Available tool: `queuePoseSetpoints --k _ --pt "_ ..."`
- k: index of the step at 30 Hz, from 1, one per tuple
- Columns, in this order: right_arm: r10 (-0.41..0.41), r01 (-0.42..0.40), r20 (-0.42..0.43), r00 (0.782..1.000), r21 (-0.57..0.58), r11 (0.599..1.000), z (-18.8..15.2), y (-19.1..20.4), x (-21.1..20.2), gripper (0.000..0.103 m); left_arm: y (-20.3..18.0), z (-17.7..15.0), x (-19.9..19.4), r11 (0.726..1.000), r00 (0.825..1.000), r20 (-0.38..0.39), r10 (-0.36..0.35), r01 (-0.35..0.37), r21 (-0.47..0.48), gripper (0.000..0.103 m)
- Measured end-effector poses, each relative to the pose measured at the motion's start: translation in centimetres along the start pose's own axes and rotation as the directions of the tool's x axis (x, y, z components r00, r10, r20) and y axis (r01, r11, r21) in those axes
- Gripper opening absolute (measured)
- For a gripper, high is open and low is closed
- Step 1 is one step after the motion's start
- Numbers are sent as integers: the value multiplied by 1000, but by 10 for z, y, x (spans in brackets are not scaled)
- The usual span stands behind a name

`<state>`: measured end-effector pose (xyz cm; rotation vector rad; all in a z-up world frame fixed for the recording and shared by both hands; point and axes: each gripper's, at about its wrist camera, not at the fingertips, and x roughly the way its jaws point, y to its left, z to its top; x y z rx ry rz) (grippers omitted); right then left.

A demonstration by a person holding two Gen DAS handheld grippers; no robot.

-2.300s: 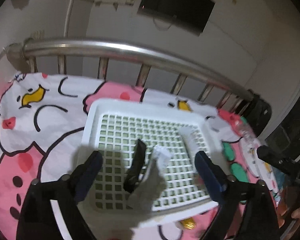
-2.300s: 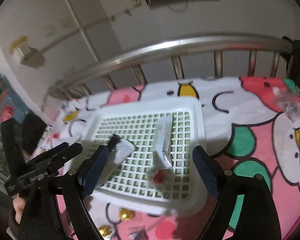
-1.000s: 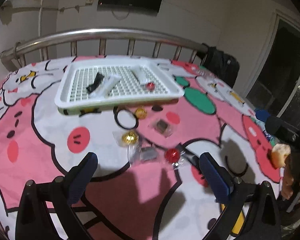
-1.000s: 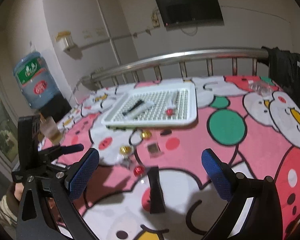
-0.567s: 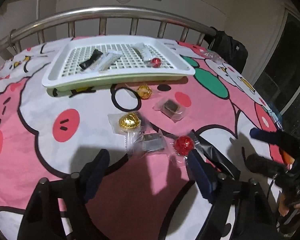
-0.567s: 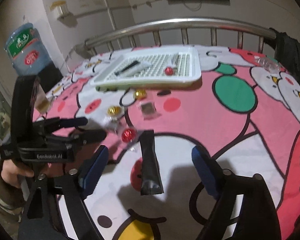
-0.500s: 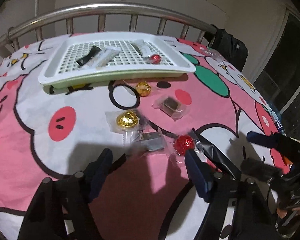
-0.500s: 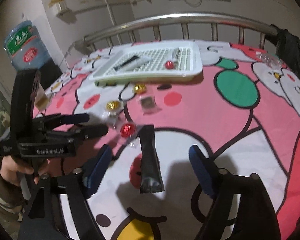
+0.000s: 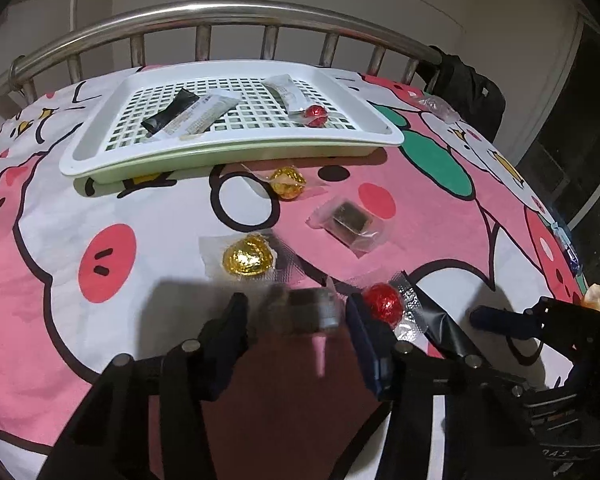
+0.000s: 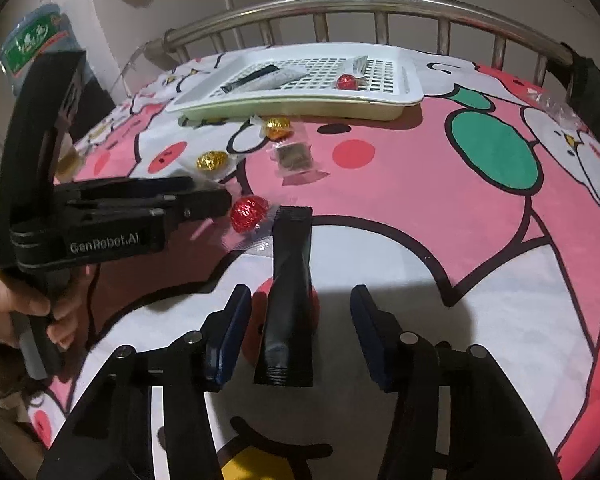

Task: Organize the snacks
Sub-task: 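Grasp a square wrapped candy with the left gripper while the right gripper grasps a black strip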

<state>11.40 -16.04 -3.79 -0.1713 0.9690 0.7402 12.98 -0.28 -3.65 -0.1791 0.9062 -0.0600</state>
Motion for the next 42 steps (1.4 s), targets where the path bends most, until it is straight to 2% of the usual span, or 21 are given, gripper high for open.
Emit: queuePoseSetpoints --k 3,9,10,11,15,20,31,42 --pt "-24 24 1 1000 -22 999 0 3 1 39 -3 -3 0 1000 1000 12 11 -11 17 52" --pt "-95 95 13 995 -70 993 -2 11 3 27 -7 -6 -2 999 1000 18 15 -16 39 49" --pt "-97 98 16 995 -71 993 -2 12 3 21 -7 -7 -3 999 1000 21 18 -19 42 47" --pt "-97 98 18 995 -69 993 -2 12 3 19 -7 -7 -5 999 1000 28 13 -15 47 38" --pt "-58 59 20 998 -36 998 -3 8 1 16 -10 -12 -8 998 1000 18 -1 -1 61 35" --pt "-5 4 36 999 10 1000 -4 4 -5 15 -6 -16 -17 999 999 23 -22 21 35 35" --pt "22 -23 90 996 9 1000 5 14 -22 14 -4 -25 -47 998 995 79 -56 54 25 35" --pt "47 -46 129 991 -5 999 24 23 -33 14 2 -18 -68 998 988 136 -69 68 14 35"
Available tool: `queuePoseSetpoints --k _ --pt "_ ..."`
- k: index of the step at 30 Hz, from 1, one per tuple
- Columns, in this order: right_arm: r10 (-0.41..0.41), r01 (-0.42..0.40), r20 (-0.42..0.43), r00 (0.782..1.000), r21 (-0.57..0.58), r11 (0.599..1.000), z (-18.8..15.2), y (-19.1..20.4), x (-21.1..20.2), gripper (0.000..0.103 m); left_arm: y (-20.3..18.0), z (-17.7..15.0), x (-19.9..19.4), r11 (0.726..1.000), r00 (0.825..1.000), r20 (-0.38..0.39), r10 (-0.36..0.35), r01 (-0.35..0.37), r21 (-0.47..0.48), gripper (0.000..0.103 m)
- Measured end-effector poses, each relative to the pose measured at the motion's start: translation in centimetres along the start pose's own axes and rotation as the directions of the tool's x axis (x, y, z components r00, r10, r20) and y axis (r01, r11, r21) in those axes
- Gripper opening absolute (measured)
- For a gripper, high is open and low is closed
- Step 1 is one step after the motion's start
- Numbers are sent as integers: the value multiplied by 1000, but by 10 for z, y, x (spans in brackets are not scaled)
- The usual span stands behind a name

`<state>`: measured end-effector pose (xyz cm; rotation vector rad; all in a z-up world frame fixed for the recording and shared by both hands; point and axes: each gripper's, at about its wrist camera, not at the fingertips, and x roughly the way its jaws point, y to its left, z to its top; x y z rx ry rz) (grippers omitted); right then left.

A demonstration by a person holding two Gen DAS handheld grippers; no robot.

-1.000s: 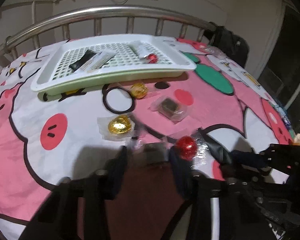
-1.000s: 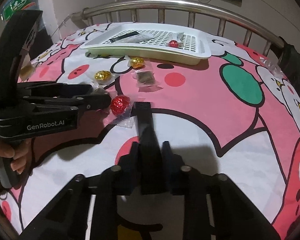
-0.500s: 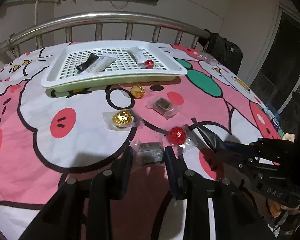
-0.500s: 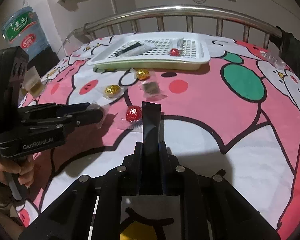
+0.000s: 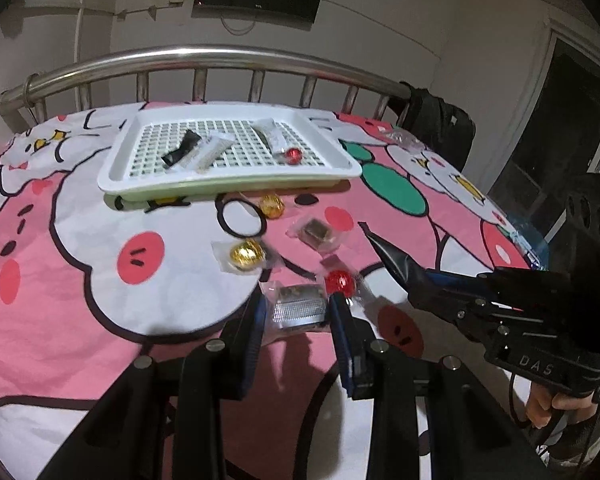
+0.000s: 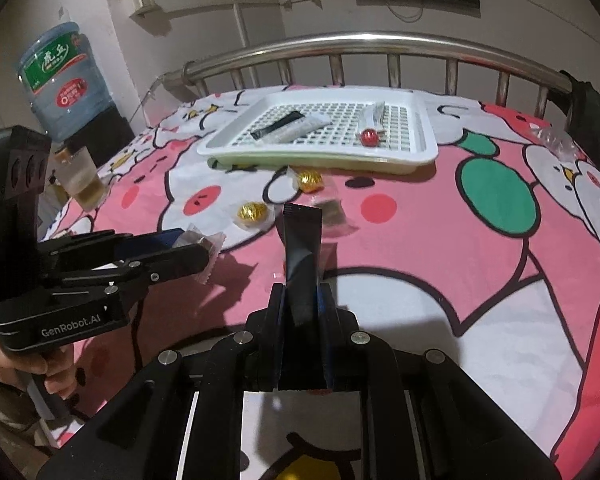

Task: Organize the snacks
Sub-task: 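Grasp a square wrapped candy with the left gripper while the right gripper grasps a black strip, then lower the candy and black strip into the tray and open both grippers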

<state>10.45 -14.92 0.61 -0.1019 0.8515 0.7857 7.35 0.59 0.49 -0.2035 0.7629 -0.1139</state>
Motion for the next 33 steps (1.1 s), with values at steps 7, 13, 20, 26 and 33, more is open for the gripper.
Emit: queuePoseSetpoints --k 7,13,20,26,33 --pt "16 -16 39 999 3 1000 24 -2 -5 14 13 24 -8 1000 999 51 14 -13 -24 35" --pt "47 -48 58 997 19 999 51 -10 -5 14 23 52 -10 999 996 90 22 -18 -45 35" --pt "51 -54 72 996 38 998 85 -22 -3 14 37 82 -3 997 993 108 42 -34 -74 35" --pt "44 -48 63 997 59 997 116 -35 9 14 50 108 4 994 992 117 50 -39 -99 35" --pt "38 -41 35 999 83 996 148 -47 33 14 62 132 21 993 994 100 52 -40 -115 35"
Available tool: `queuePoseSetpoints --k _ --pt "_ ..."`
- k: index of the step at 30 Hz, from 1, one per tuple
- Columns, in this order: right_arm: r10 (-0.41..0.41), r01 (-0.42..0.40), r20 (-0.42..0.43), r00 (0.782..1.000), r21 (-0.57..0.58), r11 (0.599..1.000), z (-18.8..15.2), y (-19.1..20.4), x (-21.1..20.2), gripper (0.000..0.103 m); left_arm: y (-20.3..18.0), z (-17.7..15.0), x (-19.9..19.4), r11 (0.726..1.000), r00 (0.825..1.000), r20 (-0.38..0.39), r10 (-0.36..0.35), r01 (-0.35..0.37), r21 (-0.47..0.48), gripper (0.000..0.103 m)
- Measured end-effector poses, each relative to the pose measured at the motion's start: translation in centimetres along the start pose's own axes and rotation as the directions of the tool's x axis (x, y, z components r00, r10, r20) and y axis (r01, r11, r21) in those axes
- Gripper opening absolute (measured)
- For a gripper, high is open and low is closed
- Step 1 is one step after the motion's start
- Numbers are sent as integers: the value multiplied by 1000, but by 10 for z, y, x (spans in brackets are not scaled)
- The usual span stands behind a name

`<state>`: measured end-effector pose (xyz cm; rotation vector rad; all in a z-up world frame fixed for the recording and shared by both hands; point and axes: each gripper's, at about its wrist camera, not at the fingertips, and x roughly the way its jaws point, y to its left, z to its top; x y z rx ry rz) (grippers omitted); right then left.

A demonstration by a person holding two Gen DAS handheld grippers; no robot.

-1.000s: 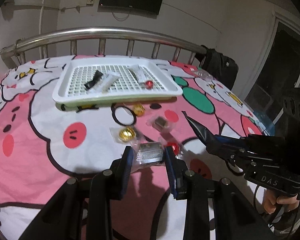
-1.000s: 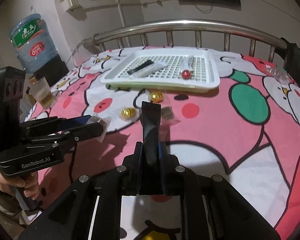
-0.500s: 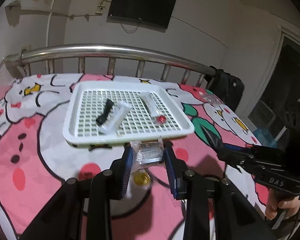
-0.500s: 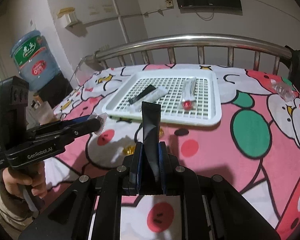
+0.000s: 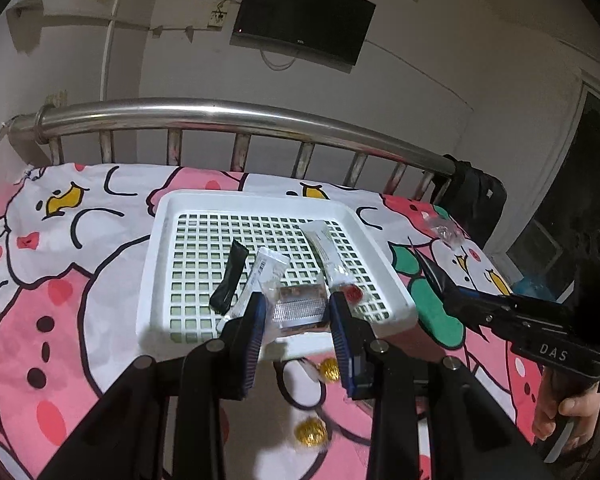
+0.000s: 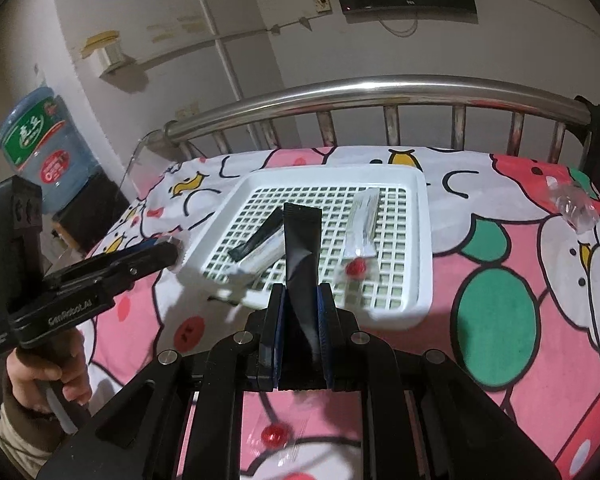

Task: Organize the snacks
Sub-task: 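Lower the candy and black strip into the tray and open both grippers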

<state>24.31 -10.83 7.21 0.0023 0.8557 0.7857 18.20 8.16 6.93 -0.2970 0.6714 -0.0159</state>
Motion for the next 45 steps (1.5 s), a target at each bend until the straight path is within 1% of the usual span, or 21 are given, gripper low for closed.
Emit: queuePoseSetpoints --k 8,15,23,30,33,34,37,38,39,40,41,42,43,44,45 --pt "-12 14 -73 997 27 1000 29 -8 43 14 18 16 40 999 998 -58 28 -30 -35 35" --pt "-24 30 -138 990 42 999 43 -9 82 14 30 21 67 997 993 -99 57 -62 -47 35" --pt "-50 54 -221 974 14 998 38 1 125 14 43 14 93 993 985 -146 86 -96 -62 35" --pt "-69 74 -259 963 11 997 31 -1 146 14 50 1 110 990 978 -182 101 -118 -83 35" --pt "-82 87 -271 959 8 996 27 -3 152 14 51 -3 112 989 977 -183 105 -123 -86 35" --pt "-86 92 -276 957 7 996 26 -4 154 15 51 -3 112 988 978 -178 110 -126 -85 36" --pt "-81 91 -276 958 22 996 25 -7 153 18 51 -2 110 987 979 -172 106 -124 -100 42" --pt "-67 79 -277 958 34 996 25 -8 150 18 52 -1 106 986 981 -163 105 -124 -108 48" --pt "-43 60 -272 961 57 997 28 -10 144 26 52 0 102 987 984 -153 96 -114 -114 55" --pt "-17 39 -246 969 87 995 32 -12 132 31 52 2 94 988 988 -129 85 -101 -119 70" --pt "9 15 -211 978 110 994 36 -13 118 34 51 4 85 988 992 -98 85 -97 -120 79" --pt "29 -7 -173 984 123 992 39 -14 102 47 49 6 76 987 994 -73 86 -95 -129 81" --pt "37 -20 -132 991 125 992 42 -13 87 69 47 10 64 988 996 -40 79 -84 -128 84" --pt "33 -24 -76 997 123 992 43 -12 69 78 45 13 51 989 998 -12 67 -68 -129 89" --pt "22 -21 -7 1000 114 993 44 -10 47 87 44 16 40 990 998 13 56 -54 -133 92"
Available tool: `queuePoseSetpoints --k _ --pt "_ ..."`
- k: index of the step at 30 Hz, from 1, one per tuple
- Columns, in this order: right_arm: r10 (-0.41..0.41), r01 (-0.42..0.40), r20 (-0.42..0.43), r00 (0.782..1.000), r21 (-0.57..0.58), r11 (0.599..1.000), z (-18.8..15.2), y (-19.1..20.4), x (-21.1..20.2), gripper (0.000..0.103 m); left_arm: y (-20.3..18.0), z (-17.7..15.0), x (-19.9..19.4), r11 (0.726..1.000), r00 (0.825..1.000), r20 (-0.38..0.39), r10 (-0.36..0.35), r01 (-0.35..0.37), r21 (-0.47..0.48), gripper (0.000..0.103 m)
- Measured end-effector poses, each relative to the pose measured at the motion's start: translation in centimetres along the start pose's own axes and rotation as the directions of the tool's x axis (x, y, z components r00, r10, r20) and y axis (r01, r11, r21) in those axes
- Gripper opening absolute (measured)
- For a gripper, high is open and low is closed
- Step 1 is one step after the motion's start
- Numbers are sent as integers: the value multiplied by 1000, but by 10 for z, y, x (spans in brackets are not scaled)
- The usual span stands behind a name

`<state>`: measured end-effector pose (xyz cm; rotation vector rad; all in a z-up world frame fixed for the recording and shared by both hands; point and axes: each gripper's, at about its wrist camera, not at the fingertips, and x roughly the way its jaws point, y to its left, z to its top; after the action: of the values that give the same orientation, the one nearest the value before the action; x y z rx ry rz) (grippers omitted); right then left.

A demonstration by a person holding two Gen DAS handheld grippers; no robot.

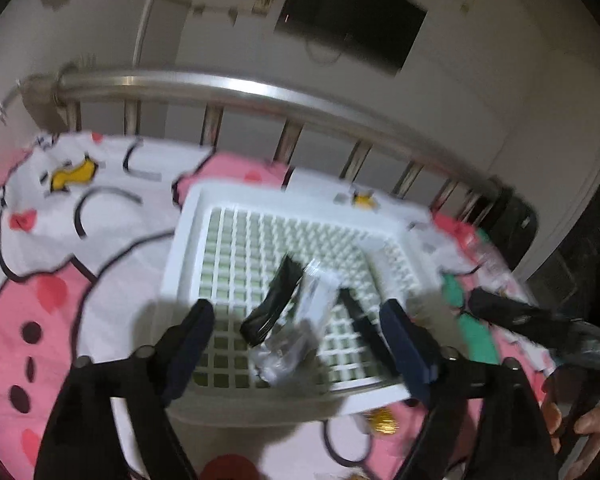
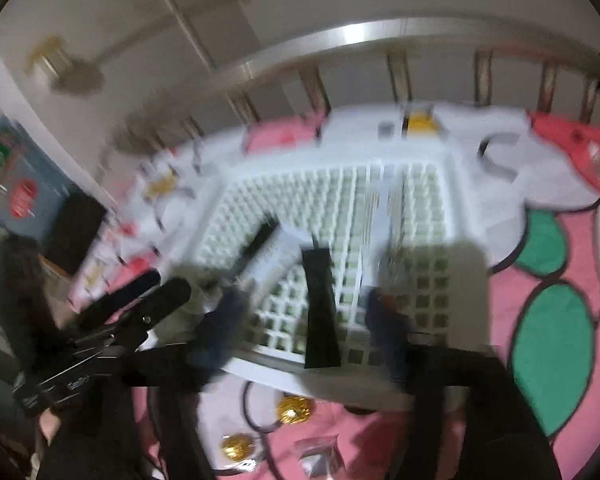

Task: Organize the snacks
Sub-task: 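Lower the candy and black strip into the tray and open both grippers, then lift both grippers away from the tray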

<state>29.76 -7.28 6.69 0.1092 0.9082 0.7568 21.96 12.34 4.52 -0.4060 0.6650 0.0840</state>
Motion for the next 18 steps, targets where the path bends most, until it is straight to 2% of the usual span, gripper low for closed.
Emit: queuePoseSetpoints --k 1,5,7,12,18 --pt "2 -1 60 998 -17 1000 -2 3 -23 90 -2 3 -14 1000 1000 28 -10 11 -4 96" --pt "68 -59 152 986 -65 996 -17 13 -85 93 -17 4 -64 999 990 132 -42 39 29 103" --pt "88 -73 192 977 -82 994 -31 15 -106 99 -24 -2 -82 997 987 154 -54 46 55 103" --pt "88 -66 239 967 -96 993 -69 17 -136 101 -34 -25 -101 994 986 147 -71 57 96 103" --pt "43 -29 251 967 -58 998 -106 11 -141 101 -43 -55 -108 989 990 118 -72 56 134 103"
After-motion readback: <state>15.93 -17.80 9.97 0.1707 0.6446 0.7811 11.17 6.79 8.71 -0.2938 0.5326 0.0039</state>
